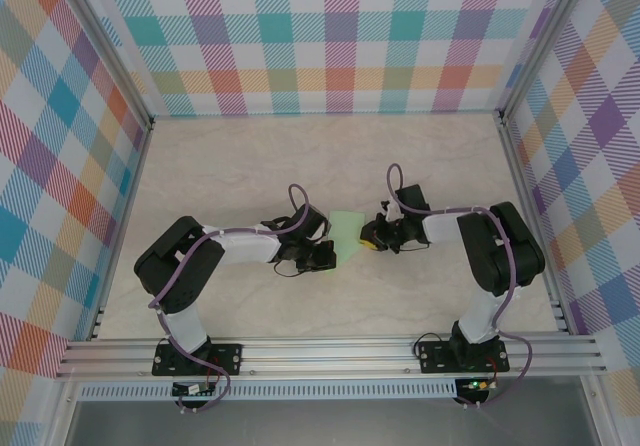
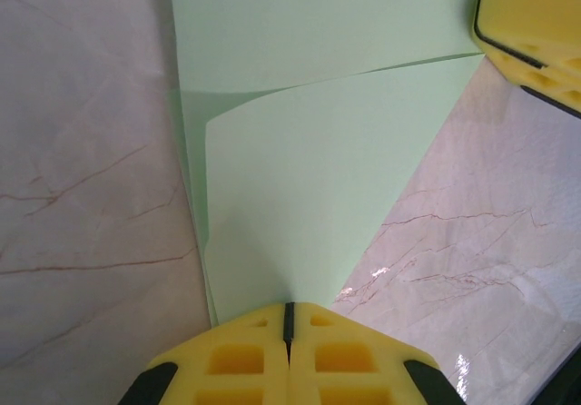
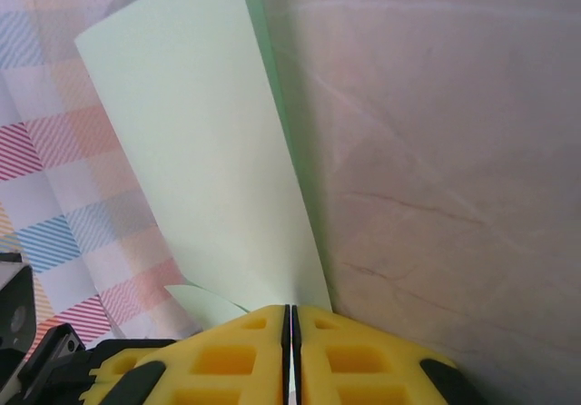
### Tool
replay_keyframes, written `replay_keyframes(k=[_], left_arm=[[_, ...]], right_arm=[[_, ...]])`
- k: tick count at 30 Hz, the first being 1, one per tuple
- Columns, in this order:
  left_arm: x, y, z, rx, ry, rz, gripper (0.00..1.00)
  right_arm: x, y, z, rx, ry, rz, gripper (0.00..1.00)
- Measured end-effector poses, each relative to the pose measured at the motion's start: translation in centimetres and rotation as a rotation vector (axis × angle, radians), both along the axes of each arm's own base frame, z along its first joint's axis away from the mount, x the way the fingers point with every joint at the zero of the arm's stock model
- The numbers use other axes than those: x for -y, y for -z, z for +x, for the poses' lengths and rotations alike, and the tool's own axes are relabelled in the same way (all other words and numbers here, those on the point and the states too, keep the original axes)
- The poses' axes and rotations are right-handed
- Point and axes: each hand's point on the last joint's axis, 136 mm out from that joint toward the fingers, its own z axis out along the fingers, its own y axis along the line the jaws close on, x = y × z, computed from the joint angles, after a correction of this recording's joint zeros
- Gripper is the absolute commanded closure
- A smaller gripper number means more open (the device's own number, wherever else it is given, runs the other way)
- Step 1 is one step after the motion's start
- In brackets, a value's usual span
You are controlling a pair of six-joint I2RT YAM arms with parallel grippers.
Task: Fold a paper plane with a square sheet of paper (pick it up from the middle)
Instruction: Third fold the triangle at the center of the table.
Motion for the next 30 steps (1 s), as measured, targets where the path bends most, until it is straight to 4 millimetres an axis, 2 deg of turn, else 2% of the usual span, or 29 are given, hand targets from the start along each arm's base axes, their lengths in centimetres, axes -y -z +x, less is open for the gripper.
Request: replay_keyframes(k=[7,11,14,16,22,25,30], left_arm=[[0.0,0.0,0.0,-0.001,0.0,0.001,0.95],[0.0,0.0,0.0,-0.001,0.0,0.001,0.95],[0.0,0.0,0.0,-0.001,0.0,0.001,0.95],[0.0,0.0,0.0,0.0,0.001,0.001,0.95],[0.1,0.0,0.1,-0.001,0.0,0.001,0.94],[0.0,0.0,0.0,-0.004,0.001,0.003,0.94],[0.1,-0.1,0.0,-0.005,0.002,0.001,0.92]], right_arm=[[1.7,-0.1,1.0,0.01,0.052,-0.082,0.86],[2.5,-1.8,1.4,0.057,0.081,-0.099,0.85],[1.3,-3.2,1.0,0.098,0.047,-0.083,0.85],[0.0,-3.4,0.2,0.101,0.006,-0.076,0.85],[-2.7,-1.2,-2.1,0.043,-0.092,-0.091,0.87],[-2.9,0.3,-2.6,0.001,-0.105,-0.103,0.88],[-3.1,0.3,-2.1,0.003,-0.103,-0.103,0.9]])
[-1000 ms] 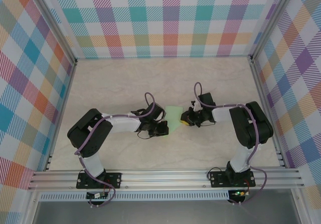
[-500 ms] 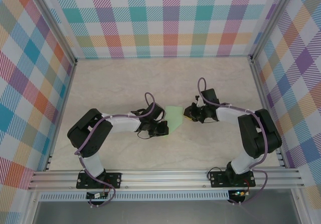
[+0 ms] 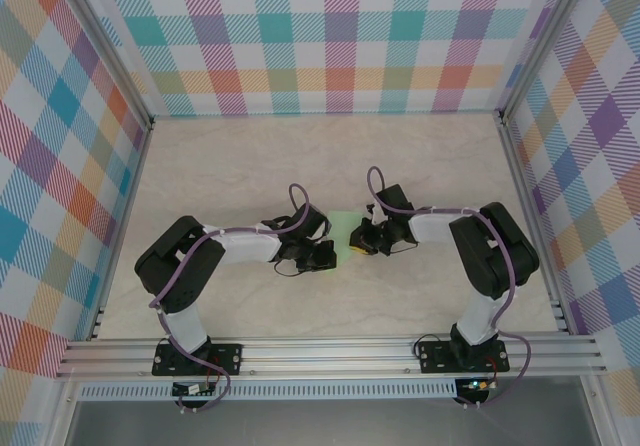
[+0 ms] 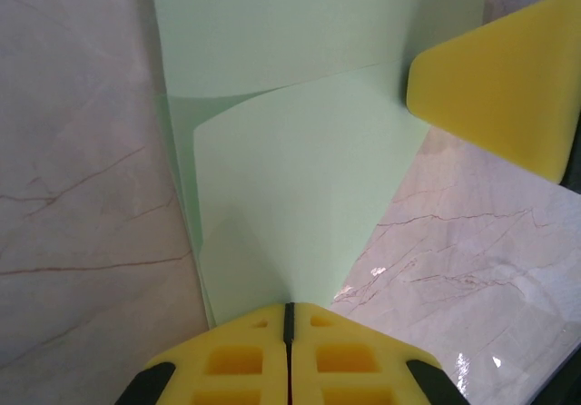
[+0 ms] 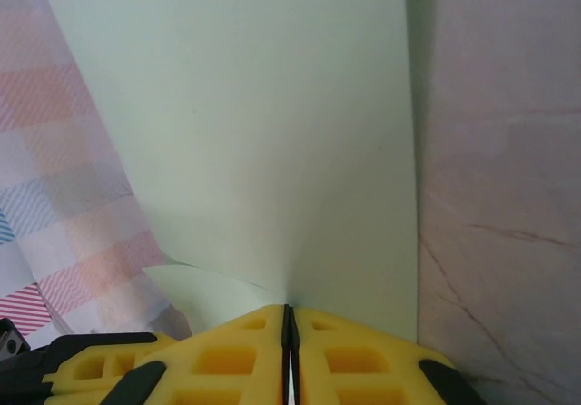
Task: Fold a paper plane with a square sheet of paper (pick it up from the middle)
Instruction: Third fold the triangle at the center of the table.
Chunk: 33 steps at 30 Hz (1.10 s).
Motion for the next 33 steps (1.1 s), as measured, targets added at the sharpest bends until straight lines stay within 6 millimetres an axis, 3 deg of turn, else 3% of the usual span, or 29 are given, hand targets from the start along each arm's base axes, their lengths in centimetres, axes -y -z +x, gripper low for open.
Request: replay_keyframes(k=[8,16,23,33], left_arm=[[-0.1,-1.2,0.4,-0.035,-0.004,-0.003,0.87],[3.4,-5.0,2.0,-0.015,0.044,-0.143,0.86],[4.3,-1.9,1.5,-0.107,0.063,-0.151,0.85],[3.3,0.0,1.0,-0.125,0.046,-0.122,0.89]], right_arm=[[-0.1,0.0,0.1,-0.001,-0.003,-0.002,0.9],[0.0,0.0,0.1,-0.001,-0.002,-0.003,0.9],[0.0,0.0,0.1,0.0,-0.005,-0.003,0.9],[0.0,0.0,0.0,0.002,-0.008,-0.005,0.9]])
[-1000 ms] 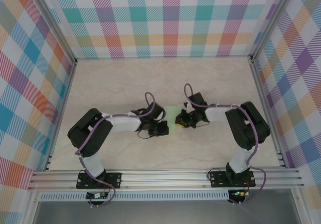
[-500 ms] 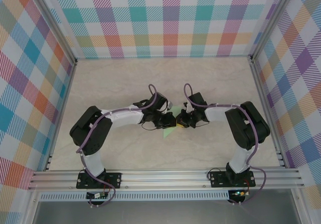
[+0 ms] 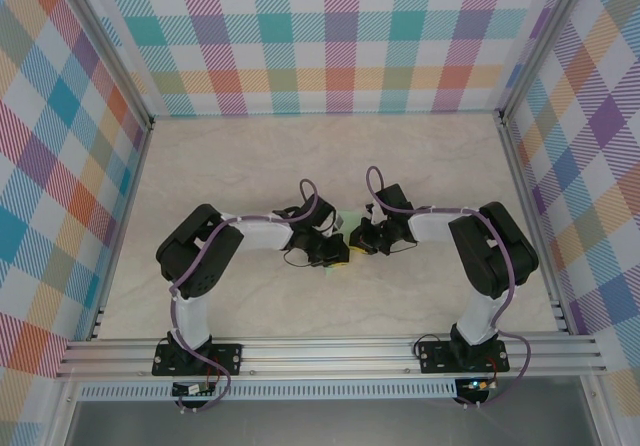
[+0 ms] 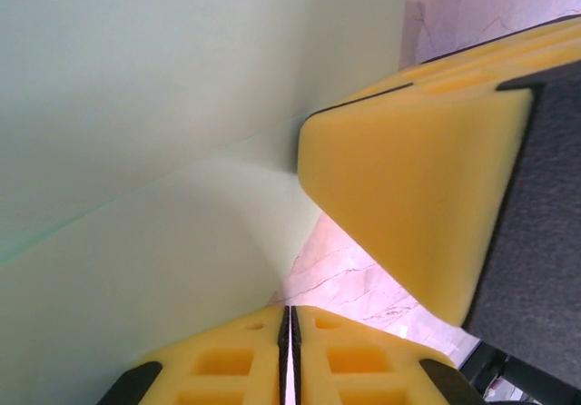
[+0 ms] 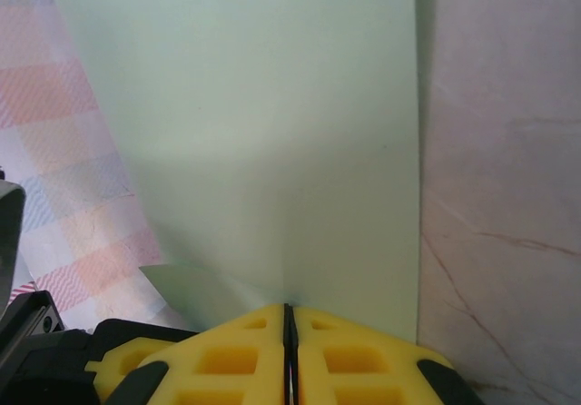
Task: Fold a paper plane with a square sheet of paper (pick it up from the middle)
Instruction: Third fold the triangle at the center of the table.
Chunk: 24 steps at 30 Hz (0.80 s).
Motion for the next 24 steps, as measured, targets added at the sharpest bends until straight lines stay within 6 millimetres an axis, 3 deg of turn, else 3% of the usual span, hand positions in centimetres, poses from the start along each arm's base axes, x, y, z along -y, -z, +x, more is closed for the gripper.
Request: replay_keyframes(k=[24], left_arm=[[-2.9,0.0,-2.7,-0.004,-0.009,-0.094,0.87]], right_arm=[[0.1,0.0,0.2,0.008,-0.002,-0.016,0.9]])
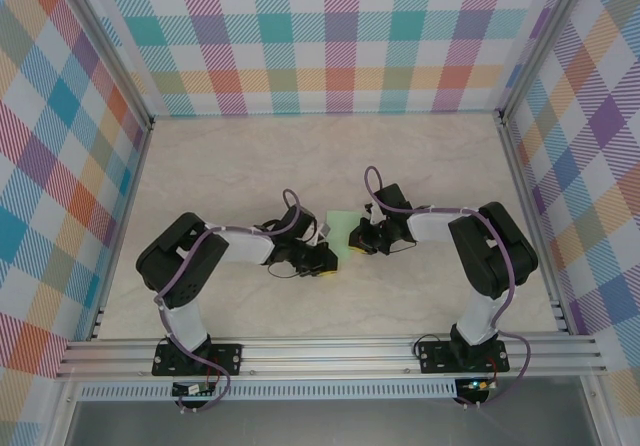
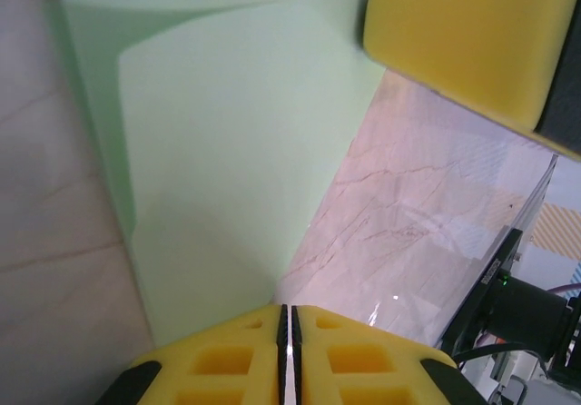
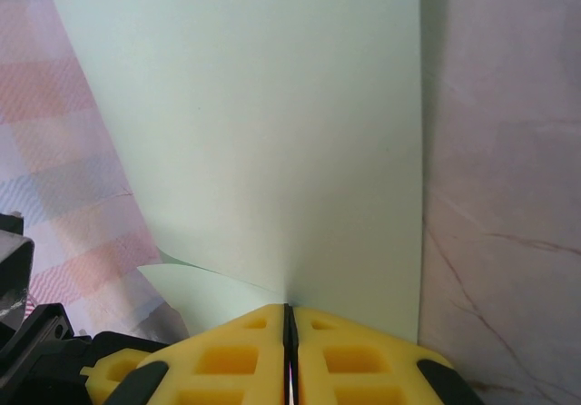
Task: Fold a paper plane with a square sheet of paper (pick it up from the middle)
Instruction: Third fold the triangle at the center of the table.
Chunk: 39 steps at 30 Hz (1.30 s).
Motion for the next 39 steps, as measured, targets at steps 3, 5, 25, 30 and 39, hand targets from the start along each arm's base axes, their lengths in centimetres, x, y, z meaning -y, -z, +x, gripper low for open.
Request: replay_keyframes(k=[3,5,25,30,39], left_arm=[[-0.6,0.0,-0.6,-0.005,-0.001,0.005,0.87],[-0.9,0.0,-1.0,-0.009,-0.002,0.011,0.87],[-1.7,-7.4,3.5,0.124,-0.085,0.185,0.86],[-0.7,-6.5,5.7,0.128,-0.094,0.24,0.86],[-1.7,-1.8,5.3,0.034,-0.072,0.368,0.87]], right_arm=[[0.0,0.0,0.0,0.0,0.0,-0.001,0.9],[0.0,0.0,0.0,0.0,0.0,0.0,0.9],[0.3,-2.9,0.2,-0.011,0.012,-0.029,0.76],[1.3,-5.0,0.6,0.03,0.037,-0.062,0.7],[3.5,-3.6,-0.4,-0.026,0.08,-0.109,0.61]])
